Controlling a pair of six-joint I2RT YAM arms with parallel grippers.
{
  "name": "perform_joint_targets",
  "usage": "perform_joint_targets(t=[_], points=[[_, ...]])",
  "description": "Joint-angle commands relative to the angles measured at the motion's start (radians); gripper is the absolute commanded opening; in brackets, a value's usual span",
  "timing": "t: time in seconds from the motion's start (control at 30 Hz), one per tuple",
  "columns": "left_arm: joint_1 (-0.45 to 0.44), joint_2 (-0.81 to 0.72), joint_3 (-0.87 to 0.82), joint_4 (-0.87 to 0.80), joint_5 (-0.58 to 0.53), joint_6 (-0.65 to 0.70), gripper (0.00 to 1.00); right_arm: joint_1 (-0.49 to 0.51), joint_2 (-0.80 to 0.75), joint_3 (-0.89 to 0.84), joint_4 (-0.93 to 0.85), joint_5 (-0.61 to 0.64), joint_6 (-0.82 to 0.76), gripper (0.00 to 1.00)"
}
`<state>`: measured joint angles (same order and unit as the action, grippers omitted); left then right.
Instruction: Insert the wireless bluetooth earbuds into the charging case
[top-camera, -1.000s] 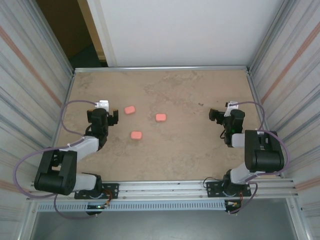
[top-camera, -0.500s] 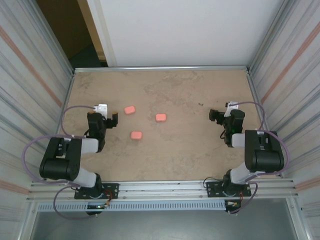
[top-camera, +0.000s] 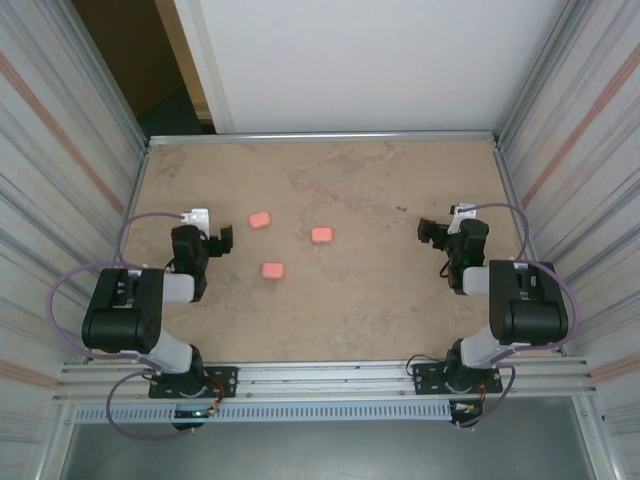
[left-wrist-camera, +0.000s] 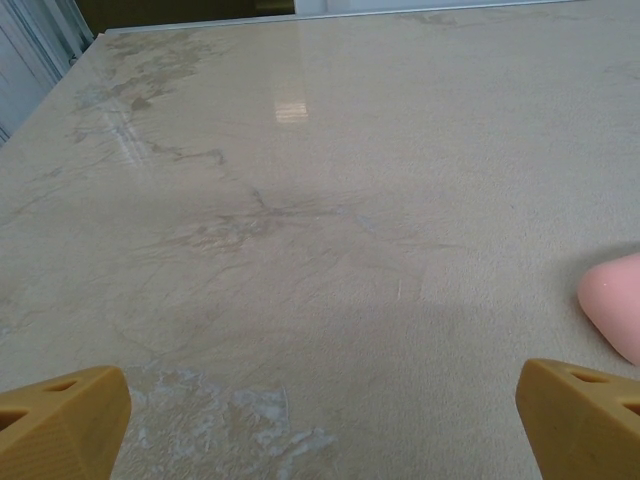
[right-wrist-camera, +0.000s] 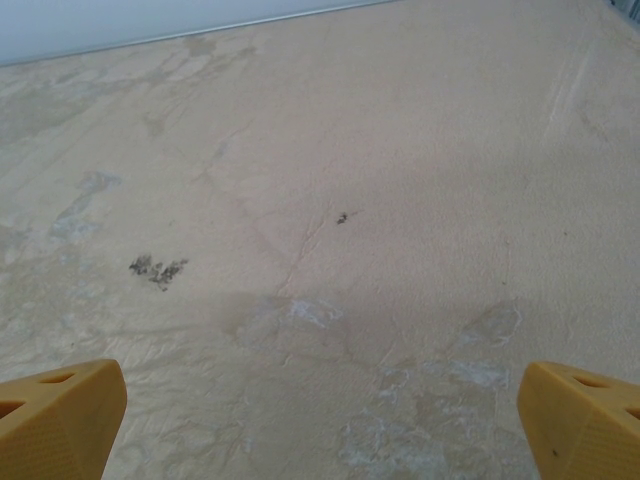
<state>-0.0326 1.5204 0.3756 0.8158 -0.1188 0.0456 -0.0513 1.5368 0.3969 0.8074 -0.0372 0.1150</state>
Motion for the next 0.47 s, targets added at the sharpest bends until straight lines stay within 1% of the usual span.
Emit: perform_joint_targets(t=[0.0,0.43], points=[[-0.001,-0.011,0.014,0.014,0.009,-0.013,0.99,0.013,0.005,0.011,-0.006,0.031,-0.035,0.99],[-0.001,-0.011,0.014,0.010,0.009,-0.015,0.99,0.003,0.005,0.013,-0.013,0.015,-0.031,0.99]])
